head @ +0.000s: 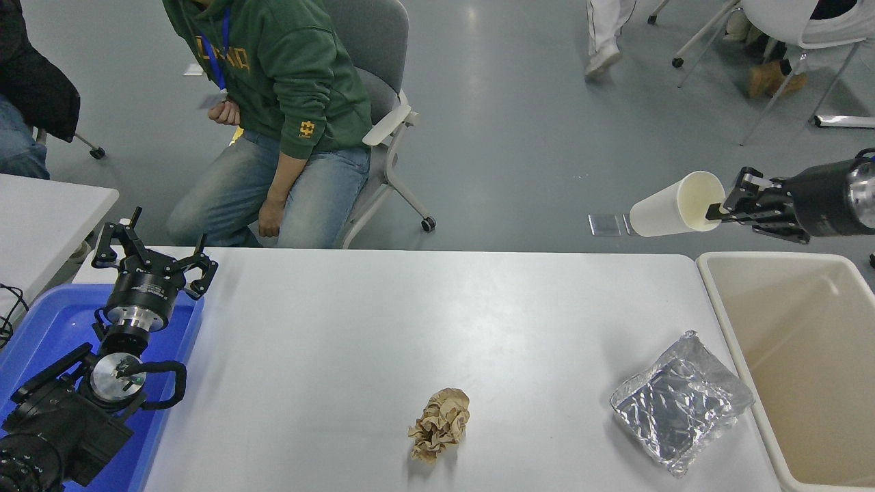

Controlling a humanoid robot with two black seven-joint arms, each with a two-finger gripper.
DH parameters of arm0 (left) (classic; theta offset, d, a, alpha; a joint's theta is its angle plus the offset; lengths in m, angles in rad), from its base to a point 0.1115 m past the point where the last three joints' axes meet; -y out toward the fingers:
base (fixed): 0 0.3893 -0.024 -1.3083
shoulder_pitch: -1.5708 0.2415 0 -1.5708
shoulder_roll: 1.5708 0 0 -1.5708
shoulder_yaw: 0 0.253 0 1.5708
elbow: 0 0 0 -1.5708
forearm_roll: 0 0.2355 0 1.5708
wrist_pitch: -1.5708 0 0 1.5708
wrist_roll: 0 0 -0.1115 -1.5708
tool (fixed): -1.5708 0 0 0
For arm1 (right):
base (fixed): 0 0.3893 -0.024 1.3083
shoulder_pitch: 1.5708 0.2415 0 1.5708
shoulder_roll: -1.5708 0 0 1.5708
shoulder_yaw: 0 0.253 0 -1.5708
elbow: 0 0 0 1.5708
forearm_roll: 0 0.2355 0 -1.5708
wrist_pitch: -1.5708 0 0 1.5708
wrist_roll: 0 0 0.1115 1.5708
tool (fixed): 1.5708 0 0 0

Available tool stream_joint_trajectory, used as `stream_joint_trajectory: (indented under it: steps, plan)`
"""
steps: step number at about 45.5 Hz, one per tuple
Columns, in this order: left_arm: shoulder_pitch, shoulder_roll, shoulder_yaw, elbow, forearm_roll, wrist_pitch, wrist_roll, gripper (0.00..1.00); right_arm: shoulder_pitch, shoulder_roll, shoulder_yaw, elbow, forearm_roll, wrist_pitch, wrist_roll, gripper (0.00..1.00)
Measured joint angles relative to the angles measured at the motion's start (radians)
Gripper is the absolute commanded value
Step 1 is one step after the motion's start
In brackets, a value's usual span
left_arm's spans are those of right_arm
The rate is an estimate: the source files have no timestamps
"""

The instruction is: Clean the table surface

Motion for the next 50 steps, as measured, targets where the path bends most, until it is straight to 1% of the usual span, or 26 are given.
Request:
stream_joint_trajectory:
  steps: [17, 30, 38, 50]
  plan:
    - [0.000, 0.000, 0.000, 0.000, 0.000, 0.000, 0.000, 1.00, -0.019, -0.003, -0.010, -0.177, -0.034, -0.001, 0.100, 0.00]
    - [0.000, 0.000, 0.000, 0.000, 0.000, 0.000, 0.000, 1.00, -0.080, -0.016, -0.012, -0.308, -0.043, -0.006, 0.191, 0.00]
    - [0.000, 0.000, 0.000, 0.000, 0.000, 0.000, 0.000, 1.00, -0.133, -0.015, -0.050, -0.398, -0.044, -0.043, 0.297, 0.00]
    - [0.000, 0.000, 0.000, 0.000, 0.000, 0.000, 0.000, 1.00, -0.162, 0.051, -0.245, -0.590, -0.033, -0.133, 0.474, 0.00]
